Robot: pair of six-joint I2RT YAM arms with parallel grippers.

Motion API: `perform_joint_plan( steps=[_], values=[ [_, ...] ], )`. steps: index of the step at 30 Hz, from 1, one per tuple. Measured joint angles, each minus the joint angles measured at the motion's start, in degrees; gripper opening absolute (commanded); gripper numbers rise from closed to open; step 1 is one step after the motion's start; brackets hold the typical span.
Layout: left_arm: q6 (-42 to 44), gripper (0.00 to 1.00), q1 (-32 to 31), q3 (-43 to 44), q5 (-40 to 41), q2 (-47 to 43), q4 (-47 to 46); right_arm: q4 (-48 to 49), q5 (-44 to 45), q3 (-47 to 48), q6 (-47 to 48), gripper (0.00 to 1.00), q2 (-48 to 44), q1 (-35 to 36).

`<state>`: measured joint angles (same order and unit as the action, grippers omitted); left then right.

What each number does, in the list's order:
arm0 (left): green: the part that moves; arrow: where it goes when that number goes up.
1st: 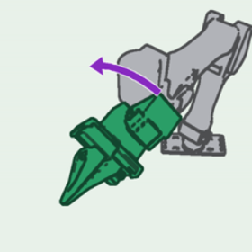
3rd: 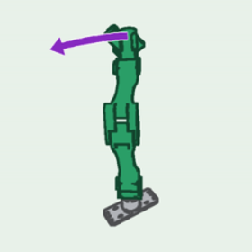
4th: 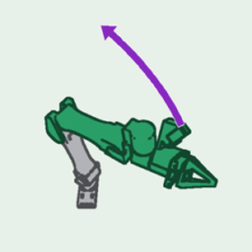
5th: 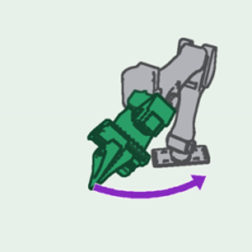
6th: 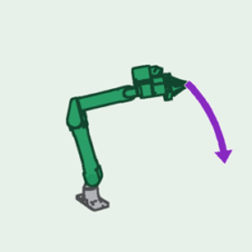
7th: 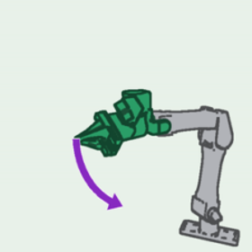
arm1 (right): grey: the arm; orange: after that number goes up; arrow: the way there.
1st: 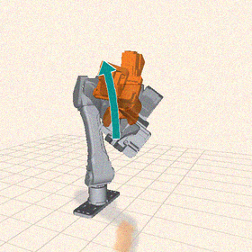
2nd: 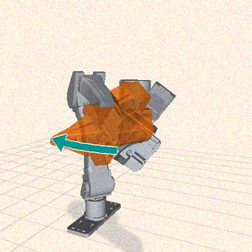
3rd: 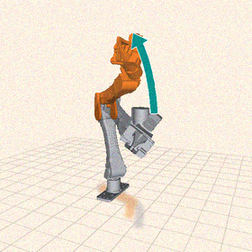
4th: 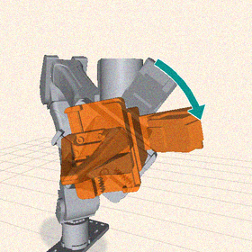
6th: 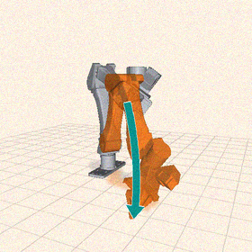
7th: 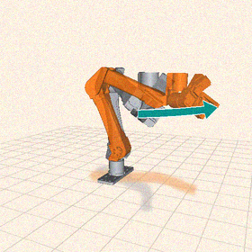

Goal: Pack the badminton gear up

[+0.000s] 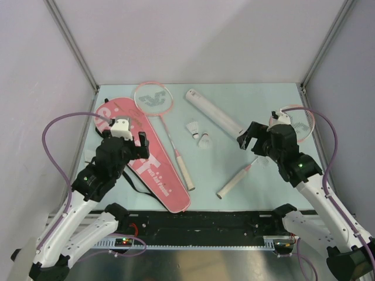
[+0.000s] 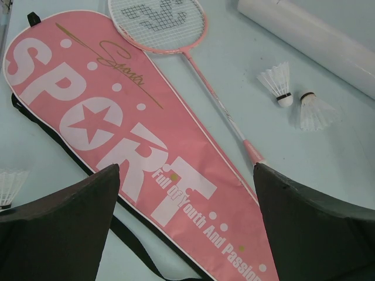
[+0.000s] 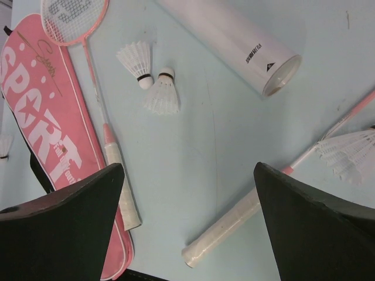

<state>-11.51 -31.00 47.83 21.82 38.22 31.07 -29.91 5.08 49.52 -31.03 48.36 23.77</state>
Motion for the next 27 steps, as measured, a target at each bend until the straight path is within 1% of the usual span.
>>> perform_joint_plan(
  steps=[5, 9, 14, 17, 20, 24, 27],
  values=[
    [0.0, 0.98, 0.0, -0.3, 0.0, -0.8, 0.0, 1.9, 0.4, 0.0, 0.3, 1.0, 0.0, 0.7],
    [0.0, 0.98, 0.0, -0.3, 0.0, -1.2, 0.0, 4.0, 2.6, 0.0, 1.8, 0.99, 0.4, 1.7],
    [0.0, 0.98, 0.0, -0.7, -0.6, -1.7, 0.0, 10.1, 4.2, -0.4, 9.0, 0.97, 3.2, 1.8],
    [0.0, 0.98, 0.0, -1.0, -1.2, -1.9, 0.0, 14.8, 3.4, -0.6, 14.8, 0.98, 7.2, 1.0],
    [0.0, 0.99, 0.0, -1.0, -2.0, -2.2, 0.0, 17.6, -1.1, 0.2, 21.4, 0.97, 14.6, -1.7],
    [0.0, 0.98, 0.0, -1.2, -3.1, -2.7, -0.1, 16.4, -6.0, 4.0, 27.1, 0.96, 24.7, -6.0],
    [0.0, 0.98, 0.0, -1.4, -4.1, -3.2, 0.0, 14.7, -8.1, 8.1, 30.9, 0.97, 31.1, -8.2]
  ],
)
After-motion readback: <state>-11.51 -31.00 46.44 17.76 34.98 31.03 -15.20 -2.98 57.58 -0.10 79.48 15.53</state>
